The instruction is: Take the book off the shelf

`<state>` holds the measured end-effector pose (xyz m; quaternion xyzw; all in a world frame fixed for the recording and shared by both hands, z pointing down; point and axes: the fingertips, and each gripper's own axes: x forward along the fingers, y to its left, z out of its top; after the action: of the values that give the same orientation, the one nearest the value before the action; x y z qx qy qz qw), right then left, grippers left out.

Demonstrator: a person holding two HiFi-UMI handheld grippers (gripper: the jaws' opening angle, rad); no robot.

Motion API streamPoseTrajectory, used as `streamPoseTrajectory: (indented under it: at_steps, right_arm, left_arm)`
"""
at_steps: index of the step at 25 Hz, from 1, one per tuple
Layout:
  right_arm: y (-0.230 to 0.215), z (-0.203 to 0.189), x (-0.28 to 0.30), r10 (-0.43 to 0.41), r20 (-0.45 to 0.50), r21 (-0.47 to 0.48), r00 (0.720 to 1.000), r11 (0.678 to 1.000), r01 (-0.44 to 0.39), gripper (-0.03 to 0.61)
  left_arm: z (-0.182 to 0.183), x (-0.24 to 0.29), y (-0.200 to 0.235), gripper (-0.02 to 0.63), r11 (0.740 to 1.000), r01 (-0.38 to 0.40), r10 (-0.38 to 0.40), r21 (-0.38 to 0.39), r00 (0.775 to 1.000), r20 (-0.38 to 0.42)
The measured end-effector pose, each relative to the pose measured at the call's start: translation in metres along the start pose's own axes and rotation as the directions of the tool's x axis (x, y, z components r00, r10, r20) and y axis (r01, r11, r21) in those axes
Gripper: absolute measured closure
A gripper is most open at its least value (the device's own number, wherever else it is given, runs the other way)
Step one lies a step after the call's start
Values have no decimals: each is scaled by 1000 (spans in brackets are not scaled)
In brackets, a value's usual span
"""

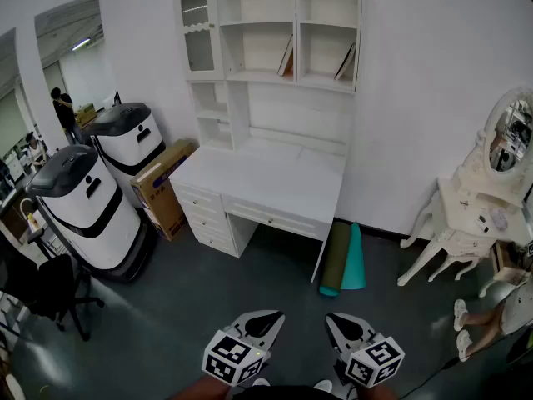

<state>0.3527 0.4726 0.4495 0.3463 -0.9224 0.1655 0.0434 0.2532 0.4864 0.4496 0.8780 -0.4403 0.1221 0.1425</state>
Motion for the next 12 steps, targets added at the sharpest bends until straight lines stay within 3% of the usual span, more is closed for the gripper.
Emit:
streamPoseTrajectory:
  at_steps: [12]
  right_arm:
    - [7,-3,5,3,2,5,1000,1000,-3,555]
  left_arm:
    - [0,-5,6,603,1000,1,-1,-5,1000,7]
